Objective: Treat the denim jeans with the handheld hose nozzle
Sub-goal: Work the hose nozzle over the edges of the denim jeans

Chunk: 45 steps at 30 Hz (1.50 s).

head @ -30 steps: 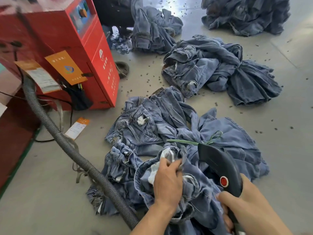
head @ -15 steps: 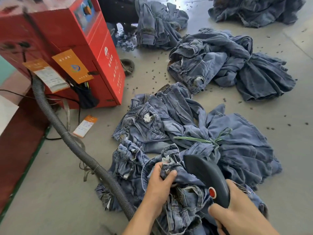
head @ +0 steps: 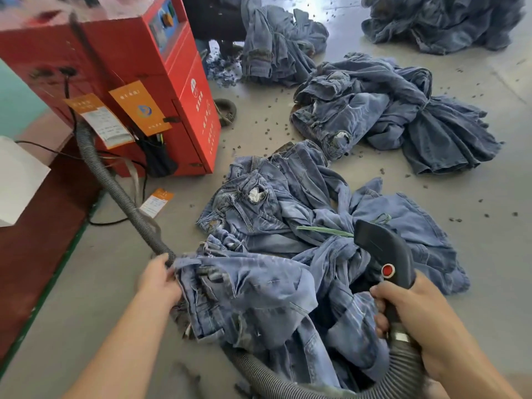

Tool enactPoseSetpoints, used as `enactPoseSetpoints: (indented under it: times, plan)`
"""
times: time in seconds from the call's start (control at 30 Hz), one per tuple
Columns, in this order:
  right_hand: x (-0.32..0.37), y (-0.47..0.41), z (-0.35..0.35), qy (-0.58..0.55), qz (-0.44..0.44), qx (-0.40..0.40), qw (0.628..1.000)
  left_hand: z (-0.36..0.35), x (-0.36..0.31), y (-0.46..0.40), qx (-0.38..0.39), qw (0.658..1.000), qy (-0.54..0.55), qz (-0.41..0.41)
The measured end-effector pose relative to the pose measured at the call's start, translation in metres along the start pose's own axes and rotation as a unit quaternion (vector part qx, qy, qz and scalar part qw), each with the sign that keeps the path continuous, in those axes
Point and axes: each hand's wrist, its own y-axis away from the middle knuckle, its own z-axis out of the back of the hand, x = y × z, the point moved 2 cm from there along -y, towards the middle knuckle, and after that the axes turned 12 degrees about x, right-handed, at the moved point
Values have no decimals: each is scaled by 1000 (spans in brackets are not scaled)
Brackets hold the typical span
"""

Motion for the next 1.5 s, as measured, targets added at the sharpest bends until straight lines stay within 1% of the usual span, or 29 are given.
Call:
enactPoseSetpoints:
  times: [0.03,0.07,0.1,0.13,0.17,0.2,0.23,0.27,0.3,0.33,0.4,0.43,0.47,0.57,0.63,0.7,0.77,0.8,0.83,0.9,0.97,1.03,1.1,1.13,1.23,1.27,1.37,1.43,1.5]
  plan:
    - [-2,1,-3,3,-1,6,1000,0,-4,6,-96,990,-64,-78]
    - [-4,2,-3,7,-2,7,1000,-7,-4,17,-202,937,-203,-201]
    - [-7,2,-3,14,-2,4,1000,-19,4,34,-208,833,-363,-361]
    - [-10,2,-3,23,-2,3,1000,-35,28,48,-116,706,-500,-488]
    - [-13,2,-3,33,-3,5,999,-50,64,55,33,584,-631,-510]
    - [-16,1,-5,45,-9,13,999,-56,104,58,154,470,-759,-424]
    - [-19,0,-6,53,-19,19,998,-55,135,55,207,368,-860,-286]
    - [-23,0,-9,64,-30,27,997,-52,150,44,209,305,-906,-206]
    - [-25,-2,-11,79,-39,35,996,-52,145,32,188,298,-919,-179]
    - [-26,-3,-13,97,-48,45,993,-52,130,21,153,325,-914,-190]
    - [-30,-6,-16,119,-67,67,988,-47,90,-2,70,432,-861,-258]
    - [-32,-8,-16,120,-74,71,987,-42,69,-13,38,461,-843,-276]
    - [-35,-9,-16,122,-78,72,987,-36,52,-17,7,465,-836,-292]
    - [-38,-16,-16,118,-80,69,987,-15,36,-25,-37,428,-834,-348]
    - [-38,-19,-19,115,-90,72,987,-5,50,-24,43,339,-879,-332]
    - [-39,-25,-23,120,-102,83,984,6,70,-20,171,270,-933,-165]
    - [-42,-28,-31,142,-113,89,979,1,72,-18,228,269,-934,62]
    - [-46,-28,-36,160,-121,89,976,-9,69,-18,230,288,-923,108]
    - [-51,-30,-37,169,-128,83,974,-25,68,-22,221,306,-924,59]
    - [-58,-32,-41,161,-150,61,974,-68,60,-31,158,343,-893,-246]
    - [-64,-34,-41,152,-157,45,975,-99,60,-36,113,335,-848,-394]
    - [-63,-34,-38,165,-145,28,975,-112,68,-55,130,322,-895,-281]
    - [-59,-35,-31,168,-127,-3,978,-106,75,-70,141,337,-924,-110]
    - [-61,-37,-25,160,-118,-20,980,-101,74,-67,130,345,-925,-90]
    - [-70,-40,-9,132,-115,-83,981,-83,80,-31,132,273,-937,-174]
    - [-73,-41,-7,124,-113,-101,981,-75,89,-13,141,271,-934,-187]
    - [-65,-46,-15,154,-99,-101,978,-62,127,43,221,328,-914,-87]
    - [-55,-62,-14,135,-84,-86,984,-69,150,68,274,382,-883,12]
    - [-42,-78,-1,100,-69,-115,986,-76,163,87,318,413,-850,77]
